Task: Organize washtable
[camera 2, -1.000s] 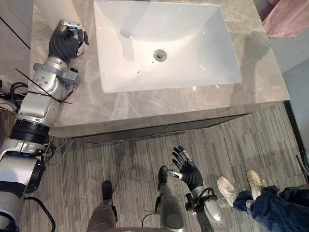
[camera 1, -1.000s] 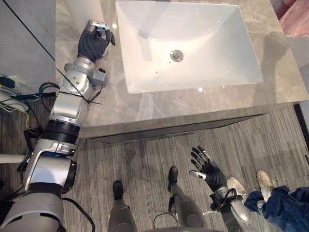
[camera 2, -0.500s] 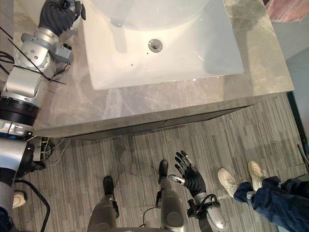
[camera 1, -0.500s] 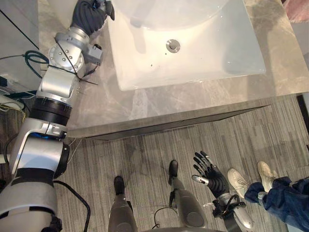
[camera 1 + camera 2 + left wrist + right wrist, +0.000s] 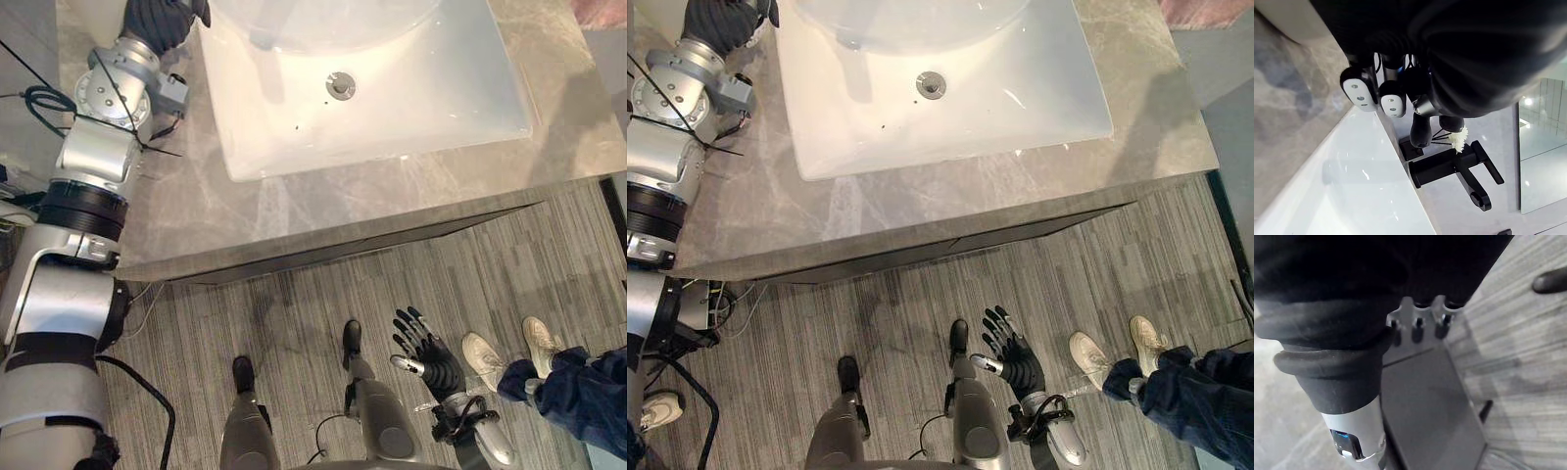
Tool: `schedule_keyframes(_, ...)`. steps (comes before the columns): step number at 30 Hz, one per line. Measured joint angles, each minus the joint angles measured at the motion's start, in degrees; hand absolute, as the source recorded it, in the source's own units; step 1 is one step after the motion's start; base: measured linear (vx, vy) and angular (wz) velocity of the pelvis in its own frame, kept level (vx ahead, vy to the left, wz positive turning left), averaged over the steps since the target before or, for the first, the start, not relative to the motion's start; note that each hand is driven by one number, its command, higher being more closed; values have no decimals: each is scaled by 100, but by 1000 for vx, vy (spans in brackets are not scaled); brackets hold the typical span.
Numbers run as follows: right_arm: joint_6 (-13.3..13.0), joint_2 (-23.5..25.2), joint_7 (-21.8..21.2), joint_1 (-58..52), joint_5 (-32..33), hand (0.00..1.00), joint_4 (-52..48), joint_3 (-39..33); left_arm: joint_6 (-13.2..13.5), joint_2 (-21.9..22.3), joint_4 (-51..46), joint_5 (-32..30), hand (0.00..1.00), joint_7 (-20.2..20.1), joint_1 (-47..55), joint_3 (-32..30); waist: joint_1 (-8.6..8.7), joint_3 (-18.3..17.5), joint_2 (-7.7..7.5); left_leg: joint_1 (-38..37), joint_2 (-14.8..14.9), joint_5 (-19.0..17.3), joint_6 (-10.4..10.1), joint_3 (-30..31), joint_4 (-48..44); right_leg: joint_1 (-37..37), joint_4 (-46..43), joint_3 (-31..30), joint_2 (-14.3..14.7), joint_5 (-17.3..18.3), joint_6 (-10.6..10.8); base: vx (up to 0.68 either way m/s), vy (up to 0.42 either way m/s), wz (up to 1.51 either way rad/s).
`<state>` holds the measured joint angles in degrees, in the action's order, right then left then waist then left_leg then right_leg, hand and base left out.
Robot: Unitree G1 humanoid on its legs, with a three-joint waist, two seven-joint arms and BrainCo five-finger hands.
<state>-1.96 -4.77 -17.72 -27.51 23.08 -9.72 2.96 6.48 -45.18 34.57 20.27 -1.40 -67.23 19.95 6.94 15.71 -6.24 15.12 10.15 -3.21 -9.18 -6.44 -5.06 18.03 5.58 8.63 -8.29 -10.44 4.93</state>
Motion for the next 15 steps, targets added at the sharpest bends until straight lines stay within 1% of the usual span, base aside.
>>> schedule_keyframes(2,1,-2,0,4,2,0,57,2,-3,65,-505,1,100,-116,557,-12,-7,10,16,-71,0,0,0,24,-10,-98,0,27,-1,0,0,-16,-14,8)
schedule_keyframes(4,1,-2,0,14,1,0,116,2,2,257,-981,48,100,-230,1076,-13,-14,8,44,-136,-1,-1,1,73,-10,-201,0,70,-6,1,0,-12,-7,13)
schedule_keyframes(5,3,-1,1,18,-4,0,158,2,9,419,-1378,57,100,-321,1350,-6,-52,10,54,-171,-4,-1,1,106,-9,-257,1,92,-9,3,0,-16,1,11)
schedule_keyframes(7,6,-6,1,36,-5,0,162,-5,5,664,-1793,64,100,-491,1674,73,-157,-12,95,-192,-13,-1,2,132,-9,-296,1,108,-15,7,1,-27,-1,10)
schedule_keyframes(8,6,-6,1,99,-9,0,163,-7,13,766,-2053,160,100,-588,1955,83,-162,-35,153,-196,-23,2,5,171,-9,-329,1,147,-25,14,-1,-35,-5,14)
schedule_keyframes(10,6,-10,1,160,-16,0,167,-8,9,948,-2275,231,100,-662,2393,85,-186,-112,283,-262,-23,4,6,216,-7,-425,2,198,-27,35,12,-18,-9,13)
schedule_keyframes(12,6,-33,0,181,-17,0,172,-20,7,1156,-2461,279,100,-731,2926,83,-279,-230,466,-411,-23,3,6,239,24,-580,2,231,-29,85,69,-3,-13,9)
schedule_keyframes(15,9,-49,-1,225,-20,0,301,-22,8,1194,-2504,252,100,-693,3244,-60,-338,-406,629,-463,-24,11,11,348,33,-707,2,335,-30,112,101,-8,-16,16)
